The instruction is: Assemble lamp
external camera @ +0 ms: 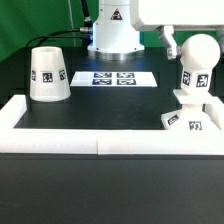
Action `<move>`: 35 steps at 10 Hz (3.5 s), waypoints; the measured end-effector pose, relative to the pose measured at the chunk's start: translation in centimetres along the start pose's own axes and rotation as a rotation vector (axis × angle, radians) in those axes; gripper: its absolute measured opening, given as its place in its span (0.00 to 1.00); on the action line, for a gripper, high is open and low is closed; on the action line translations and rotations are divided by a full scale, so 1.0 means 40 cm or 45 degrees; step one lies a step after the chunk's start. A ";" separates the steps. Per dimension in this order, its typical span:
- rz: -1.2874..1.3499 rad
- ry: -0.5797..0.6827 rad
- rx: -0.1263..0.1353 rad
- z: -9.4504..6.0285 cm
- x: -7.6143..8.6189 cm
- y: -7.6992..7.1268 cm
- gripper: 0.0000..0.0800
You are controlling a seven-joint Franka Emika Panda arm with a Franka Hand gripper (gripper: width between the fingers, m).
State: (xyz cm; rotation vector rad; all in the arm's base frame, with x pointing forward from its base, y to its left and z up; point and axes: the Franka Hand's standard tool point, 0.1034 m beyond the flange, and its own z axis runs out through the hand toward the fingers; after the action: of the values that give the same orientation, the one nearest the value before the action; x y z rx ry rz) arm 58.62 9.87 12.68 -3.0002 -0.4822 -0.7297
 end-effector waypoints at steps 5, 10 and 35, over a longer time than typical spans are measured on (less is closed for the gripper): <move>0.003 -0.023 0.007 -0.039 0.020 0.007 0.87; 0.015 -0.050 0.007 -0.040 0.023 0.024 0.87; 0.236 -0.553 0.114 0.020 0.004 0.000 0.72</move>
Offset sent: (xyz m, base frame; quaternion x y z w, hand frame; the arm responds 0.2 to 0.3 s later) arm -0.0008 -0.0053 0.0167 0.0024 -0.0235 0.0017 0.9997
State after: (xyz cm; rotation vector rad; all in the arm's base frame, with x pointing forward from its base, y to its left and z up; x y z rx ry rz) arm 59.12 9.99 12.05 -3.0553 -0.2264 -0.0384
